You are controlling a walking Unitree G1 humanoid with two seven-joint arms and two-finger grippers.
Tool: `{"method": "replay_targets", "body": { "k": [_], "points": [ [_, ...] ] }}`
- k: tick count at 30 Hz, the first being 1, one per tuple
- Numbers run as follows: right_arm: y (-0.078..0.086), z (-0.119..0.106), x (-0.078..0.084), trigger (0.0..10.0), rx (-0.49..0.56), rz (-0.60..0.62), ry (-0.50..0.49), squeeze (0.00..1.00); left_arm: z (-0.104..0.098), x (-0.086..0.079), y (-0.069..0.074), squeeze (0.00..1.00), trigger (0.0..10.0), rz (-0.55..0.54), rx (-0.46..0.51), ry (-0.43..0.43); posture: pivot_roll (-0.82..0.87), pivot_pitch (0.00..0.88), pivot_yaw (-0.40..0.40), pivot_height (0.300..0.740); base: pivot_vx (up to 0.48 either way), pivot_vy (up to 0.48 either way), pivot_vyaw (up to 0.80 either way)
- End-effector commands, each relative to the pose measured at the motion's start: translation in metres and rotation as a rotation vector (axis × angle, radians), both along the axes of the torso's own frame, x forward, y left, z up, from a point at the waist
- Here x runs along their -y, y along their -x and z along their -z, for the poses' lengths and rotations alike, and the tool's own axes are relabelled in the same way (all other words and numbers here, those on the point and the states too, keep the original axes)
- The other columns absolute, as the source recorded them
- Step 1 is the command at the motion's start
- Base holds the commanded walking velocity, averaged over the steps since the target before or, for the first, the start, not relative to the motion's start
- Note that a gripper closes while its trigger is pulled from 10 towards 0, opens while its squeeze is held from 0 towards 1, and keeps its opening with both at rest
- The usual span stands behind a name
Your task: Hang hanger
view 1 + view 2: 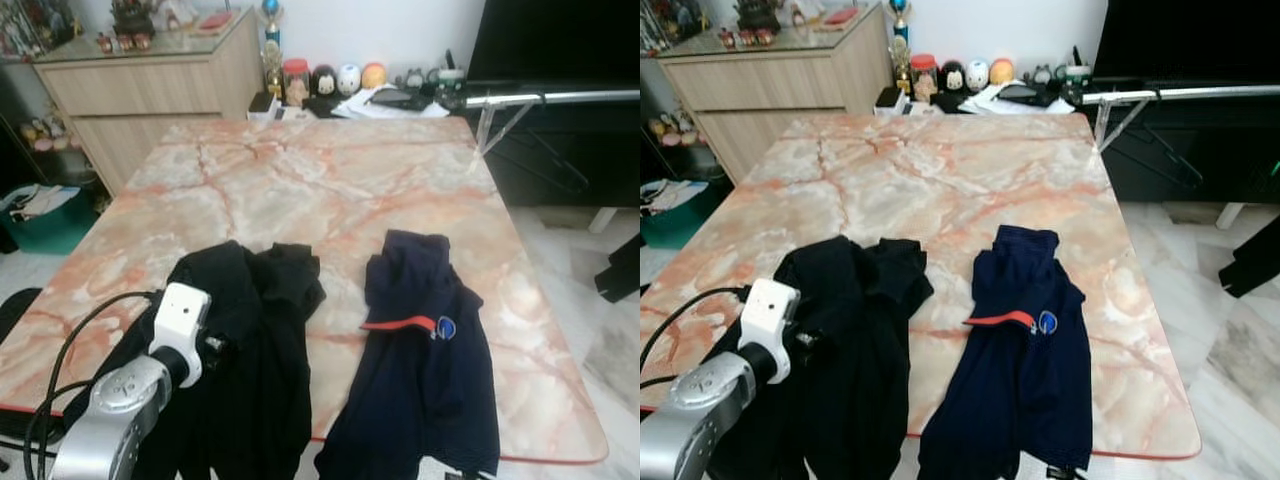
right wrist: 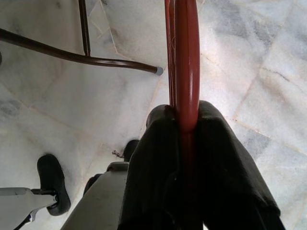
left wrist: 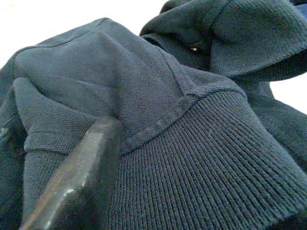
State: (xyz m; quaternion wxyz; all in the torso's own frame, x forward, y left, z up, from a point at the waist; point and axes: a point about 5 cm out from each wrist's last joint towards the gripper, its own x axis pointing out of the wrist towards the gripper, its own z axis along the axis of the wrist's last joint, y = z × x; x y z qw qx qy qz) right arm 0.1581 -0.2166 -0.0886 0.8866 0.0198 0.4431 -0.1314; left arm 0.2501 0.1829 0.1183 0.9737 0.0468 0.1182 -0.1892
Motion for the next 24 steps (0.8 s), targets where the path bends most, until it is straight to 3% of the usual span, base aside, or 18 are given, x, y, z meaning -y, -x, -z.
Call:
{"method": "replay_targets", "body": {
  "k": [1,9,10,24],
  "points": [
    [0.0001,0.0003,-0.0013,10.0,0.000,0.001,-0.003,0.00,-0.0021,-0.0036,0.0025,1.00,10.0,-0.021,0.017,-0.007,0.12,0.000,0.029,0.740,0.000,0.000,0.00],
    [0.0002,0.0002,-0.0007,10.0,-0.001,0.000,-0.002,0.00,-0.0084,-0.0034,0.0038,1.00,10.0,-0.034,0.053,0.018,0.12,0.000,0.028,0.740,0.000,0.000,0.00],
    [0.0004,0.0003,-0.0006,10.0,-0.002,-0.001,-0.002,0.00,-0.0092,-0.0033,0.0048,0.00,10.0,-0.029,0.058,0.022,0.12,0.000,0.028,0.740,0.000,0.000,0.00],
    [0.0011,0.0006,-0.0008,10.0,-0.003,-0.004,-0.002,0.00,-0.0080,-0.0020,0.0046,0.00,10.0,-0.045,0.076,0.047,0.12,0.000,0.031,0.740,0.000,0.000,0.00]
  ]
}}
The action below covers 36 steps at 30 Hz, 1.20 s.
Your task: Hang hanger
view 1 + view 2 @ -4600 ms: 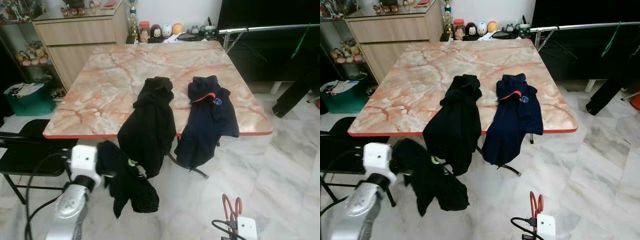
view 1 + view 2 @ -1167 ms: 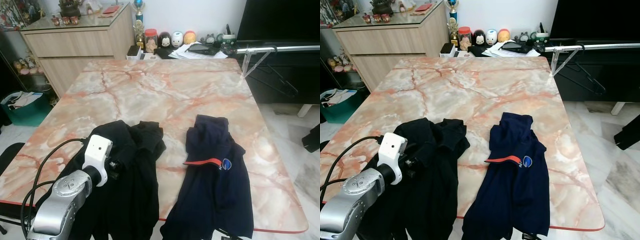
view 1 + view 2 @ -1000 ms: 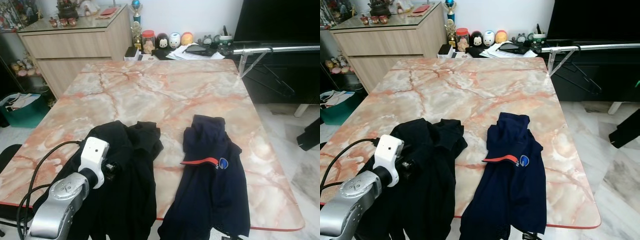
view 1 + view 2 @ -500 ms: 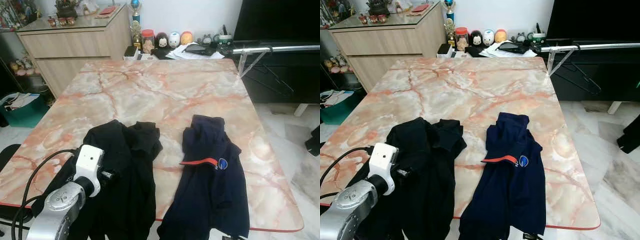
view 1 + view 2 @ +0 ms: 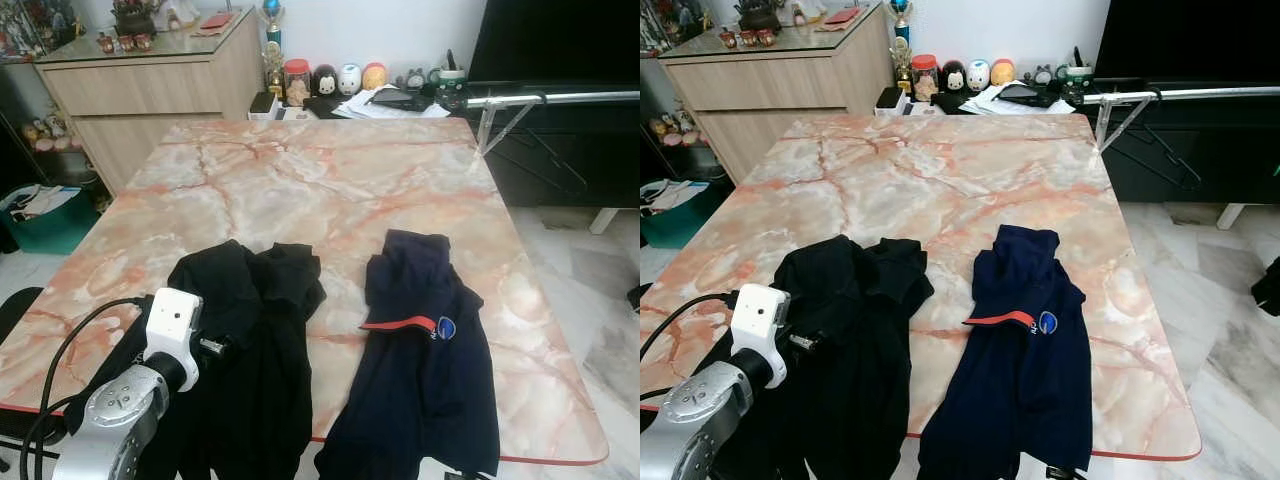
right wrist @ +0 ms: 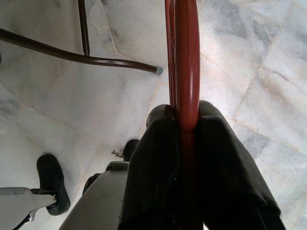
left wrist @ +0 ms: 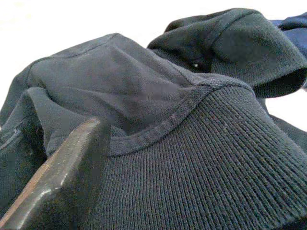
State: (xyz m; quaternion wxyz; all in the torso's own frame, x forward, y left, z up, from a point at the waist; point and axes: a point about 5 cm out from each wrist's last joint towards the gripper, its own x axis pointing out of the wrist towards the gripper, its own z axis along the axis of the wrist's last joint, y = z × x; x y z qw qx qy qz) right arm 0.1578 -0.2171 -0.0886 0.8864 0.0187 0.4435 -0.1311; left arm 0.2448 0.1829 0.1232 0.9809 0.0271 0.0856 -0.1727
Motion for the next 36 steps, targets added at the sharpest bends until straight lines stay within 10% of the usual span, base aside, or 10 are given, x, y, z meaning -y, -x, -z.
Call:
{"method": "replay_targets", "body": {
  "k": [1,36],
  "points": [
    [0.0009,0.0006,-0.0013,10.0,-0.002,-0.003,-0.003,0.00,-0.0021,-0.0020,-0.0007,0.00,10.0,-0.010,0.016,-0.001,0.12,0.000,0.031,0.740,0.000,0.000,0.00],
    [0.0003,0.0005,-0.0018,10.0,-0.002,-0.003,-0.006,0.00,-0.0045,-0.0010,-0.0030,0.00,10.0,-0.034,0.054,0.022,0.12,0.000,0.028,0.740,-0.043,0.000,0.00]
  ]
}}
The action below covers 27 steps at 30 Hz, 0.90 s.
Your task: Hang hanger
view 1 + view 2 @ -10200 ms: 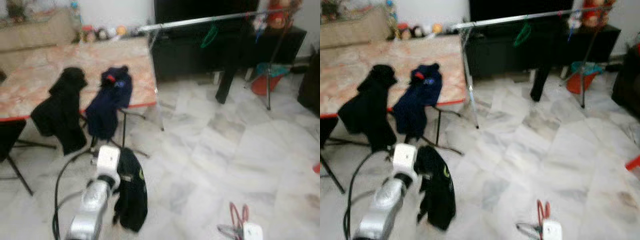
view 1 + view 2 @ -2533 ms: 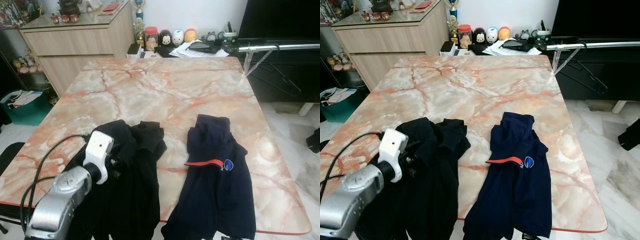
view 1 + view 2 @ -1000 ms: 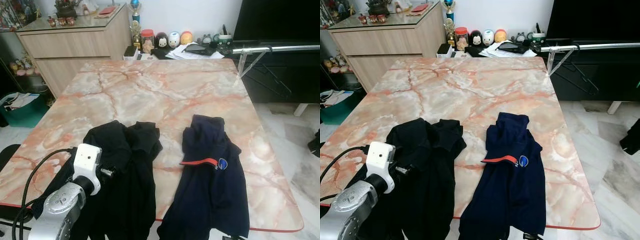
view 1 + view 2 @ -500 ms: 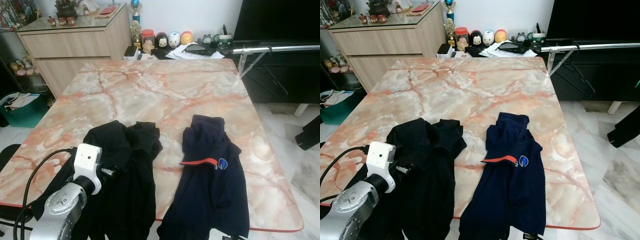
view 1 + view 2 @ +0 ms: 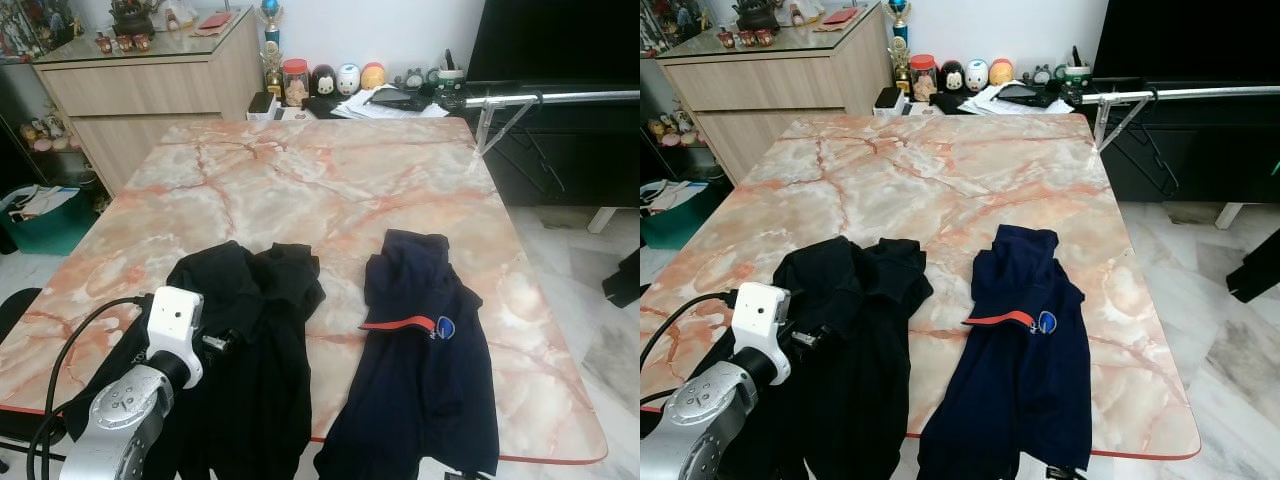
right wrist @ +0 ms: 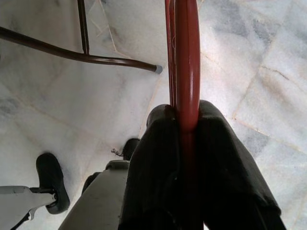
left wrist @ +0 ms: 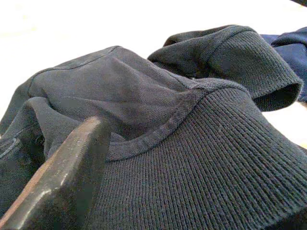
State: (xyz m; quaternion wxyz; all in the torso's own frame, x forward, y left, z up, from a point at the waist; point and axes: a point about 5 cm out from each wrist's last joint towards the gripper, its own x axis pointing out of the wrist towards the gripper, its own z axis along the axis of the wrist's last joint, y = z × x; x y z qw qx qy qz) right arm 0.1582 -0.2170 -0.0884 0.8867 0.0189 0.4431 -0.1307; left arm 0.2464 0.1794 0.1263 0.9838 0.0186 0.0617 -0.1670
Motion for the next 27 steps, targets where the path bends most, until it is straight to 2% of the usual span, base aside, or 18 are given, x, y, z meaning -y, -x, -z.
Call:
{"method": "replay_targets", "body": {
  "k": [1,27],
  "points": [
    [0.0006,0.0006,-0.0017,10.0,-0.003,-0.002,-0.006,0.00,-0.0013,-0.0044,-0.0014,0.00,10.0,-0.022,0.009,-0.002,0.12,0.000,0.028,0.740,-0.251,0.000,0.00],
    [0.0005,0.0006,-0.0019,10.0,-0.003,-0.001,-0.008,0.00,-0.0034,-0.0029,-0.0036,0.00,10.0,-0.018,0.021,0.001,0.12,0.000,0.029,0.740,-0.256,0.000,0.00]
  ]
}}
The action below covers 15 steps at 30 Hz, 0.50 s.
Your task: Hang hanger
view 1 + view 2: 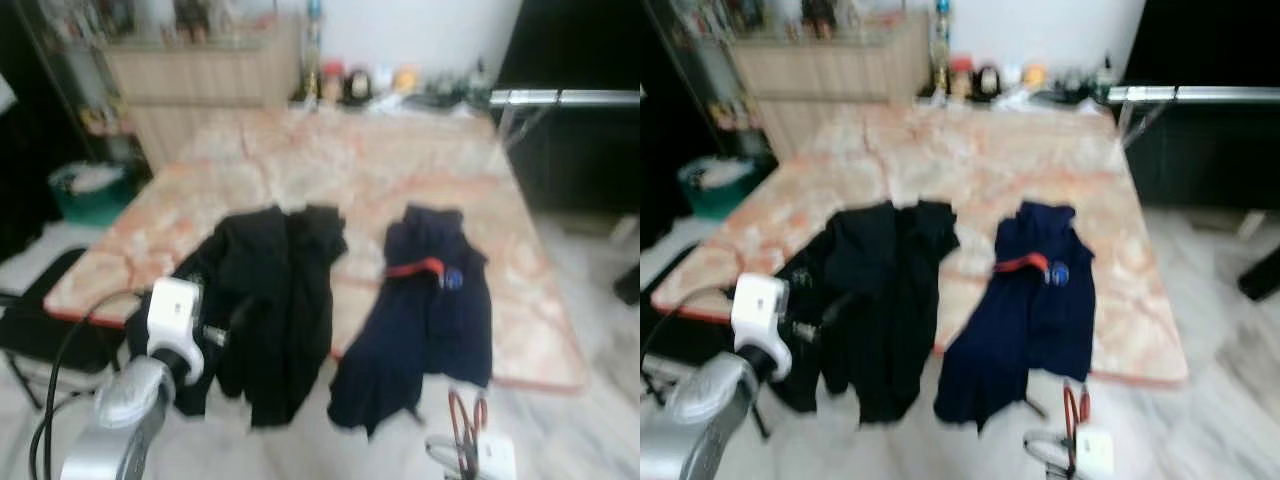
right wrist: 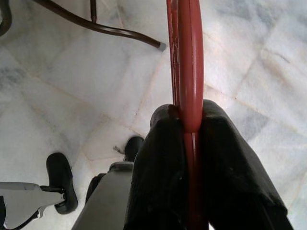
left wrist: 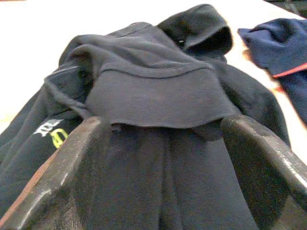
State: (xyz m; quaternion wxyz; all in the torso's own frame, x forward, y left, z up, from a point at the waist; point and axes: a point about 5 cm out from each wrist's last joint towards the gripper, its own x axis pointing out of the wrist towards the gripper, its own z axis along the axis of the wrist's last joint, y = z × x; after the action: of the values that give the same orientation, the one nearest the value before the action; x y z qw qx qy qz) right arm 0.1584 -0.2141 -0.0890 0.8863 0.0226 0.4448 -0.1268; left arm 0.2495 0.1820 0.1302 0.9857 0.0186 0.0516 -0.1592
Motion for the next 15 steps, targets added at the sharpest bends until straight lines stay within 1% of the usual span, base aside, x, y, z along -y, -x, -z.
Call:
{"method": "replay_targets", "body": {
  "k": [1,12,15],
  "points": [
    [0.0007,0.0000,0.0010,10.0,-0.001,0.003,0.002,0.00,0.0005,-0.0003,-0.0005,0.00,10.0,-0.001,0.001,-0.001,0.12,0.000,0.029,0.740,-0.259,0.000,0.00],
    [0.0013,0.0002,0.0013,10.0,-0.002,0.000,0.002,0.00,0.0030,0.0009,0.0006,0.00,10.0,0.011,-0.004,-0.006,0.12,0.000,0.029,0.740,-0.257,0.000,0.00],
    [0.0016,0.0003,0.0015,10.0,-0.003,-0.002,0.003,0.00,0.0071,-0.0019,0.0024,0.00,10.0,0.004,-0.016,-0.015,0.12,0.000,0.029,0.740,-0.255,0.000,0.00]
  ]
}}
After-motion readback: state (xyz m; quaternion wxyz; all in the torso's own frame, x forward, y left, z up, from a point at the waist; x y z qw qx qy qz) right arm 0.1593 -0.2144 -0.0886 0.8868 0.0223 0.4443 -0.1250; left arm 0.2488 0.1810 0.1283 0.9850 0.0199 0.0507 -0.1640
